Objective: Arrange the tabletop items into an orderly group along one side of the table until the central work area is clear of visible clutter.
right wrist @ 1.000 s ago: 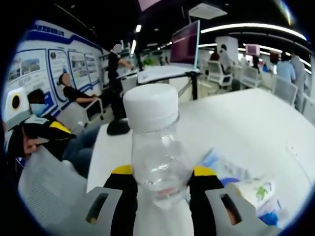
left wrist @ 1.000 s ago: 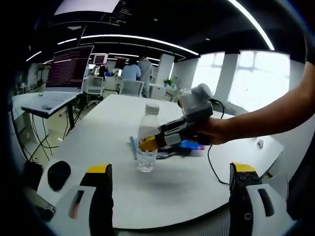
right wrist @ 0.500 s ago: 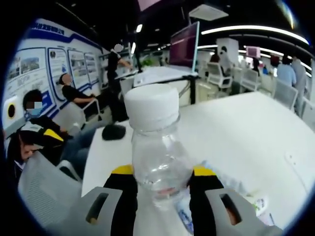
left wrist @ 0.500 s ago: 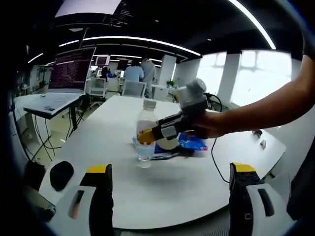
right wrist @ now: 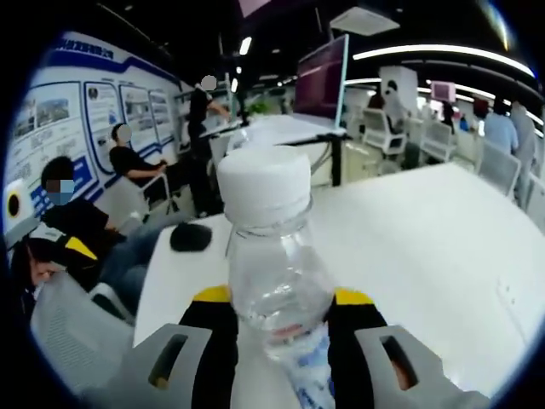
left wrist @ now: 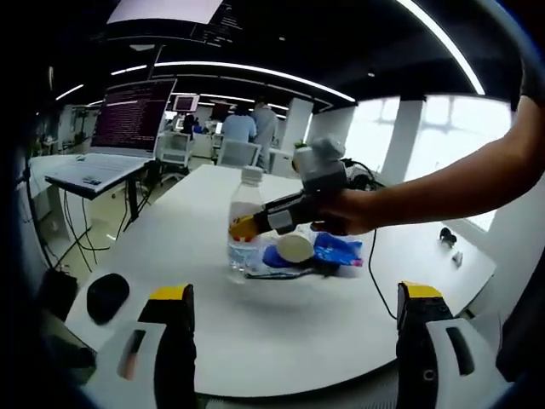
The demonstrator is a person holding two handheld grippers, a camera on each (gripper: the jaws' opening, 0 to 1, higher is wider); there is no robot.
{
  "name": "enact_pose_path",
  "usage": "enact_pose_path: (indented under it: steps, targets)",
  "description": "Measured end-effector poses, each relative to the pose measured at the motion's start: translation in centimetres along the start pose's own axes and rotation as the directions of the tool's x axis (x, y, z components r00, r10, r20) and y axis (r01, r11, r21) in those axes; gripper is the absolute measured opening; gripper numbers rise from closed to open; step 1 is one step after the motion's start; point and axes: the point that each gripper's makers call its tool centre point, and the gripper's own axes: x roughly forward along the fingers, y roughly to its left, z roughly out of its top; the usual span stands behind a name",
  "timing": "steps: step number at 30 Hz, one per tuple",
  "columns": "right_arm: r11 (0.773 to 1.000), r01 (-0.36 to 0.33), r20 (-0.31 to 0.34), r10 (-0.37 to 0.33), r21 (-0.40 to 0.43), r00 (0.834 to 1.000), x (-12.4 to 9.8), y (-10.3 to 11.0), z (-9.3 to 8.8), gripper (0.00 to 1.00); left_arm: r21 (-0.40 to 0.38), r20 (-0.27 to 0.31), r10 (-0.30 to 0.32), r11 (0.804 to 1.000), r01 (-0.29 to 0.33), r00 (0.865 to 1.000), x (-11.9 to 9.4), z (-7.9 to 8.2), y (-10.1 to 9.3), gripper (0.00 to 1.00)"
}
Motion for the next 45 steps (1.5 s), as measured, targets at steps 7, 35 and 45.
enact_pose_path:
  steps: [7,35,45]
  targets:
    - [1.000,0.000,-0.003,0.000,-0.009,1.000,1.0,-1.0,0.6,0.37,-0.017,-0.002,0.021,1.000,-0.021,1.000,0.1,0.0,0.4,1.00]
    - [1.000,0.018,0.002,-0.018,0.001,1.000,5.2,-6.1,2.8,0.37,-0.037,-0.003,0.050,0.998,-0.050,0.999,0.1,0.0,1.1,1.00]
    - [0.999,0.032,0.006,-0.032,0.005,0.999,5.5,-6.8,3.2,0.37,-0.018,-0.005,0.061,0.998,-0.061,0.998,0.2,0.2,1.1,1.00]
